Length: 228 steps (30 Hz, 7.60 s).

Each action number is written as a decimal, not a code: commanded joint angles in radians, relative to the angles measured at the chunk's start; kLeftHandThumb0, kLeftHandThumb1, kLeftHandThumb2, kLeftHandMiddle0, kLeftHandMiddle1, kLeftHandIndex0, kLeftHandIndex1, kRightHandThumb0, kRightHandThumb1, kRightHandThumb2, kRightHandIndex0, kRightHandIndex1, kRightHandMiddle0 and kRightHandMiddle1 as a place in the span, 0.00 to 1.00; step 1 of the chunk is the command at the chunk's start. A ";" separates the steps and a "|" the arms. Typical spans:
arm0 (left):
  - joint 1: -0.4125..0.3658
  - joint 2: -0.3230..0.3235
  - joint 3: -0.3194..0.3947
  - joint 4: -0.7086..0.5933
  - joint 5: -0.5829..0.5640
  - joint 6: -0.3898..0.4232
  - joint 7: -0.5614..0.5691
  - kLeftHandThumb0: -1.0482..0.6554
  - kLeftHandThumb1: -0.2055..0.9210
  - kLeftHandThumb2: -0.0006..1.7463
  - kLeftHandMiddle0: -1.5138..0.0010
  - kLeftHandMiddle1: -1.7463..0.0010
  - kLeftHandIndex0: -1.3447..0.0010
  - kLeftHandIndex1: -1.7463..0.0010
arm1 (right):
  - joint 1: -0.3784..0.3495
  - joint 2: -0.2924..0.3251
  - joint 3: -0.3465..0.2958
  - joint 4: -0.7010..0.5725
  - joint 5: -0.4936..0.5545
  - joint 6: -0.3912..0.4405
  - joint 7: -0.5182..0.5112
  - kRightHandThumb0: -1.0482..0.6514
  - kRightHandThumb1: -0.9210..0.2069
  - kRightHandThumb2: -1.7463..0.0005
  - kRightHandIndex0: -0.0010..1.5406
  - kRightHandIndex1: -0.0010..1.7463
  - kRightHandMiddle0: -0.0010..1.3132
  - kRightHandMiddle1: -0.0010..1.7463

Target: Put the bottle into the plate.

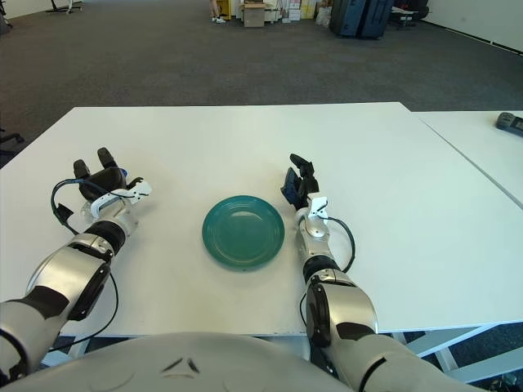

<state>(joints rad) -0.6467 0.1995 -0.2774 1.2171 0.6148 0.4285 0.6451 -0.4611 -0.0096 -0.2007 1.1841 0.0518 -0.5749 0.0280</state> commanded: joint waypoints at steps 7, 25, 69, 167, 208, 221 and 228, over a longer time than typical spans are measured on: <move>-0.001 -0.015 0.007 0.030 -0.060 -0.025 -0.106 0.00 1.00 0.31 0.86 0.42 1.00 0.69 | 0.046 0.021 -0.011 0.042 0.023 0.053 0.016 0.18 0.00 0.52 0.20 0.00 0.00 0.46; -0.009 -0.023 0.035 0.033 -0.109 -0.031 -0.188 0.04 0.99 0.12 0.24 0.00 0.82 0.19 | 0.046 0.022 -0.019 0.042 0.030 0.056 0.025 0.19 0.00 0.52 0.21 0.01 0.00 0.46; 0.221 0.031 0.002 -0.505 -0.075 -0.330 -0.086 0.34 0.48 0.74 0.25 0.00 0.56 0.00 | 0.042 0.027 -0.047 0.039 0.066 0.056 0.087 0.16 0.00 0.48 0.22 0.01 0.00 0.45; 0.325 0.108 -0.329 -1.127 0.263 -0.863 -0.675 0.00 1.00 0.56 0.88 0.90 1.00 0.53 | 0.044 0.109 -0.103 0.034 0.111 0.031 -0.039 0.29 0.00 0.56 0.23 0.01 0.00 0.45; 0.139 -0.224 0.298 -0.136 -0.750 -1.264 -0.747 0.20 1.00 0.42 0.71 0.58 0.87 0.35 | 0.058 0.028 -0.052 0.052 0.048 0.067 0.043 0.18 0.00 0.49 0.20 0.01 0.00 0.42; 0.130 -0.202 0.446 0.007 -0.805 -1.240 -0.829 0.19 1.00 0.51 0.75 0.71 0.96 0.40 | 0.058 0.018 -0.055 0.049 0.054 0.058 0.060 0.17 0.00 0.49 0.20 0.01 0.00 0.44; 0.136 -0.207 0.518 0.043 -0.834 -1.204 -0.841 0.18 1.00 0.53 0.72 0.71 0.97 0.39 | 0.061 0.008 -0.052 0.044 0.052 0.055 0.070 0.17 0.00 0.48 0.20 0.01 0.00 0.43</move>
<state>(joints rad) -0.4889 -0.0108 0.2119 1.2429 -0.2025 -0.7943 -0.1850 -0.4561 0.0104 -0.2455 1.1792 0.0965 -0.5864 0.1043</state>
